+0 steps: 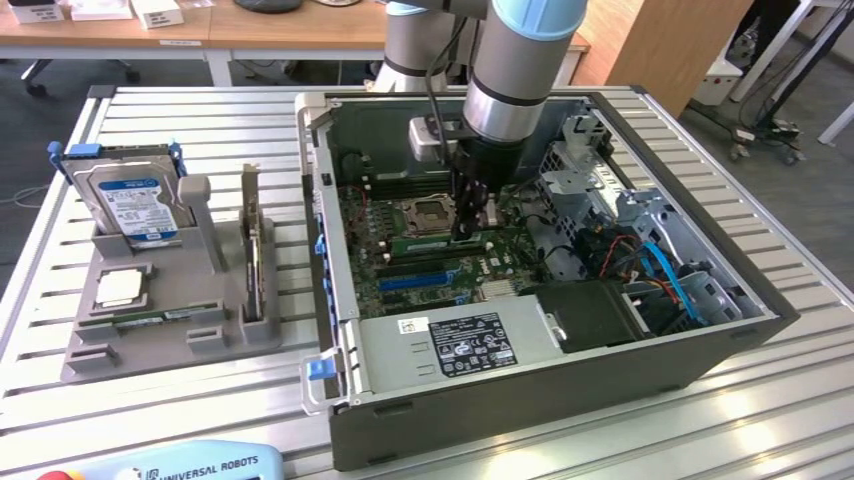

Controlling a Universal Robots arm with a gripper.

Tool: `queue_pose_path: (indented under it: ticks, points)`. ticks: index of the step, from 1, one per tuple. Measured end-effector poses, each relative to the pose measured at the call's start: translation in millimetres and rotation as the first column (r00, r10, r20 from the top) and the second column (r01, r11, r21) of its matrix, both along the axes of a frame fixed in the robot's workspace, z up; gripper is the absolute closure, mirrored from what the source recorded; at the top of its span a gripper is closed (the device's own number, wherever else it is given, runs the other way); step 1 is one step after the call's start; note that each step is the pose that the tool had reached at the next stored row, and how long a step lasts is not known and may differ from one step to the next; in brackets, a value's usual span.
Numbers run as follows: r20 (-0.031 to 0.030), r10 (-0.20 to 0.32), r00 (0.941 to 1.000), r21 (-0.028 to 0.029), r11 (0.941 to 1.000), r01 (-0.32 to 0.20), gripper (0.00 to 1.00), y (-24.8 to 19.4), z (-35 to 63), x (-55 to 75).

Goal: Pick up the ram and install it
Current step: 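Insert the ram into the slot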

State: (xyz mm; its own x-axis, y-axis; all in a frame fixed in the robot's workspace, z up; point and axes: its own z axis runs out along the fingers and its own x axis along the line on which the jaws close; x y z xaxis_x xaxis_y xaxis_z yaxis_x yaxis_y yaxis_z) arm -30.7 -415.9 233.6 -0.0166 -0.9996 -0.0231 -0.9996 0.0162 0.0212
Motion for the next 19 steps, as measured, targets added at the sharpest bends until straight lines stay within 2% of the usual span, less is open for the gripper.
queue_pose_path:
  ticks: [19]
  points:
    - [0.0,-0.004,1.0,-0.0002,1.0,0.004,0.89,-1.3,-0.8,0.0]
